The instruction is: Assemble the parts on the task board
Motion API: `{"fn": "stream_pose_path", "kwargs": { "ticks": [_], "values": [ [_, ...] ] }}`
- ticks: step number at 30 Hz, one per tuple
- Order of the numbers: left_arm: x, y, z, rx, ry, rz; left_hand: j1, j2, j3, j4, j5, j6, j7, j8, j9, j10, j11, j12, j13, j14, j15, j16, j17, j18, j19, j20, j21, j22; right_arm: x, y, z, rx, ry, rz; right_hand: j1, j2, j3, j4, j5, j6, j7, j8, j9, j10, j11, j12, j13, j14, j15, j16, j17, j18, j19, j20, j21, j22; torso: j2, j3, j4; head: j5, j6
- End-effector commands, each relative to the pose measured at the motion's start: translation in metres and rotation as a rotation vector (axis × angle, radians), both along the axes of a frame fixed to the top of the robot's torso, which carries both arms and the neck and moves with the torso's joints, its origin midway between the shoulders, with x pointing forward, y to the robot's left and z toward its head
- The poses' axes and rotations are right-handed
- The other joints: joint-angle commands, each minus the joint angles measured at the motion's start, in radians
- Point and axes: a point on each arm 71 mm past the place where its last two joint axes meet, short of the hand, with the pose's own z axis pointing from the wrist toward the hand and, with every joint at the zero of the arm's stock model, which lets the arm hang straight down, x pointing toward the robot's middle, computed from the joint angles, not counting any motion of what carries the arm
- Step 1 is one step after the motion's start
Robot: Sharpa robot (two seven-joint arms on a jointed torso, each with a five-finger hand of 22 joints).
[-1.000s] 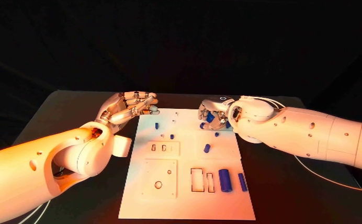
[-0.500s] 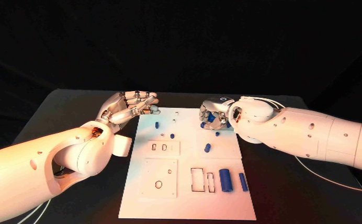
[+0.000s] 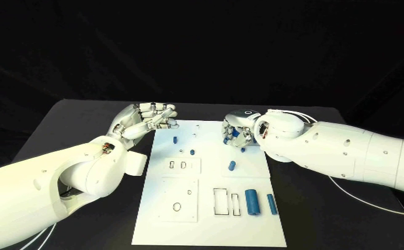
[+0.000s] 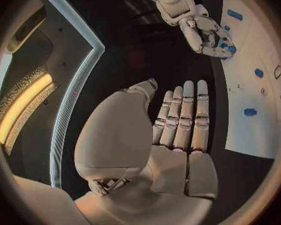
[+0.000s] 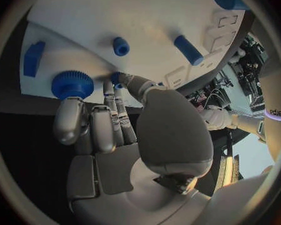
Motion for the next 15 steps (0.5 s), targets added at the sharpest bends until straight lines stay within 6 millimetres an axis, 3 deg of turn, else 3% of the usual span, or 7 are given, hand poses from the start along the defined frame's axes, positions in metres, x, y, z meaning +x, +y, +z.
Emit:
{"fn": "stream_pose_path", "kwargs": {
  "ticks": [1,10,15],
  "values": [
    [-0.0002,-0.0014,0.0014,-0.005,-0.006,-0.022,-0.002,-0.010,0.005,-0.002,-0.004,-0.005,0.015,-0.001,0.001,-0.008,0.001,-0.006,-0.001,-0.005,-0.002,0.005,0.001,0.012,-0.003,0.005,0.003,-0.001,-0.0016,0.0023,-0.0011,-0.009,0.004,0.012,0.003,0.005,0.008,0.002,0.002,0.008,0.001,0.007,0.002,0.008,-0.002,0.006,0.002,0.042,-0.009,0.004,0.002,-0.012,0.003,-0.001,0.004,0.001,0.002,-0.0006,0.0002,0.000,0.000],
    [0.0002,-0.0012,0.0012,-0.005,-0.004,-0.023,-0.003,-0.010,0.006,-0.002,-0.004,-0.006,0.015,-0.001,0.001,-0.008,0.001,-0.006,-0.001,-0.006,-0.002,0.005,0.001,0.012,-0.004,0.005,0.003,-0.001,-0.0006,0.0020,-0.0005,-0.006,-0.006,-0.005,-0.001,0.011,0.013,0.007,0.001,0.010,-0.001,0.009,0.006,0.012,-0.004,0.006,0.003,0.041,-0.010,0.007,0.002,-0.012,0.002,-0.002,0.006,0.004,0.005,-0.0009,0.0002,-0.001,0.003],
    [0.0003,-0.0012,0.0012,-0.005,-0.004,-0.023,-0.003,-0.010,0.006,-0.002,-0.004,-0.006,0.015,-0.001,0.001,-0.008,0.001,-0.006,-0.001,-0.006,-0.002,0.005,0.001,0.012,-0.004,0.005,0.003,-0.001,-0.0007,0.0028,0.0020,0.016,-0.031,-0.013,0.009,0.030,0.036,0.005,0.003,0.017,-0.007,0.018,0.019,0.022,-0.009,0.007,0.006,0.041,-0.015,0.011,0.003,-0.012,0.001,-0.006,0.010,0.011,0.005,-0.0010,0.0002,0.000,0.004]
  ]
}}
